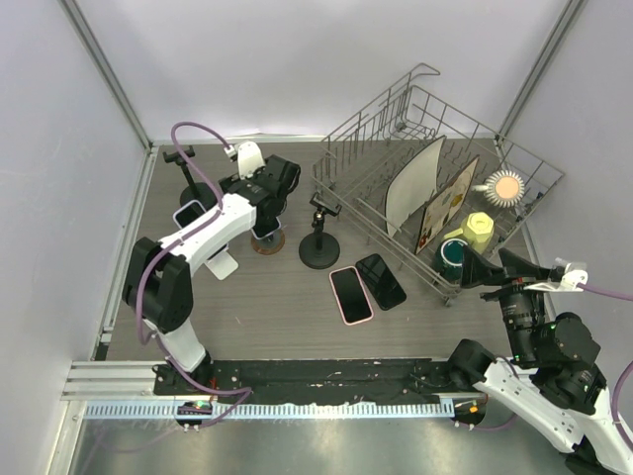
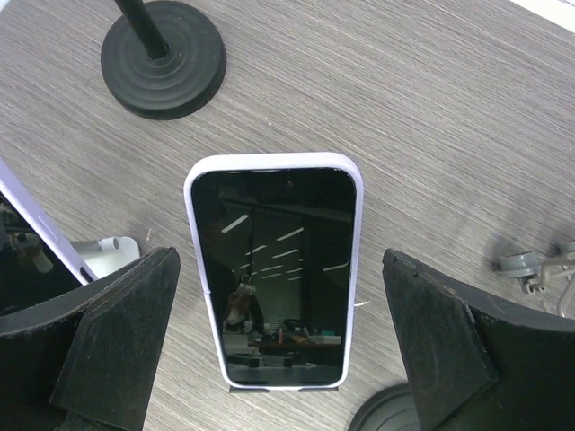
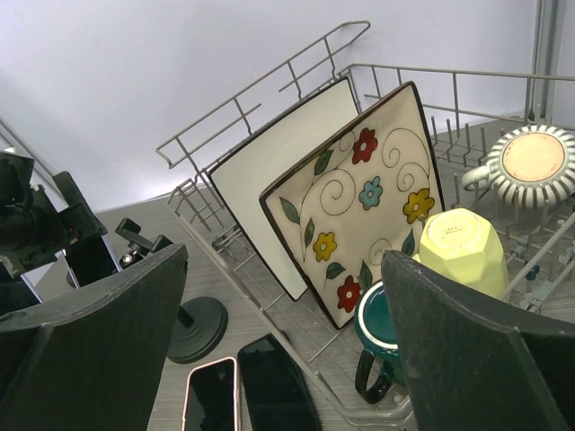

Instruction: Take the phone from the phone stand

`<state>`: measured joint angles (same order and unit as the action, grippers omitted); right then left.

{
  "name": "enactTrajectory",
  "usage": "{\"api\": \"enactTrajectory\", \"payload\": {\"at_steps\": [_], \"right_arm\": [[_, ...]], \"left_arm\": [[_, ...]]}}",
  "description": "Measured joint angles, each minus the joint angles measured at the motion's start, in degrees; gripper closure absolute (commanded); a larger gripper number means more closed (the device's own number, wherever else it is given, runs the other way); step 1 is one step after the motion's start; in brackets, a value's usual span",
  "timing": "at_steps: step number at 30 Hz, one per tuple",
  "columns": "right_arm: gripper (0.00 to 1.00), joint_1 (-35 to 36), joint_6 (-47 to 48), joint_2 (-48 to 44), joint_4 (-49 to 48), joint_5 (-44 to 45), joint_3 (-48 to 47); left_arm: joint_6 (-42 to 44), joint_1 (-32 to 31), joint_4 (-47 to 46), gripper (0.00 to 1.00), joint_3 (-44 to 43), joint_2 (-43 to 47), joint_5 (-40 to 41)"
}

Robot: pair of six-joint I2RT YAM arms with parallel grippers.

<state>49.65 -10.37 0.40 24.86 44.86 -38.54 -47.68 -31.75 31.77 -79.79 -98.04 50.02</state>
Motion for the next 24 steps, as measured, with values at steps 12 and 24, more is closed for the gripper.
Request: {"api": "enactTrajectory", "payload": {"at_steps": [12, 24], "right_arm": [[0.06, 0.0, 0.4, 0.0, -0.4, -0.9, 0.3], [0.06, 0.0, 0.8, 0.0, -0.4, -1.4, 0.3]], "left_arm": [[-0.6, 1.4, 0.0, 0.00, -0.8, -3.9, 0.3], [-3.2, 1.6, -0.7, 0.07, 2.6, -3.9, -2.3]]}}
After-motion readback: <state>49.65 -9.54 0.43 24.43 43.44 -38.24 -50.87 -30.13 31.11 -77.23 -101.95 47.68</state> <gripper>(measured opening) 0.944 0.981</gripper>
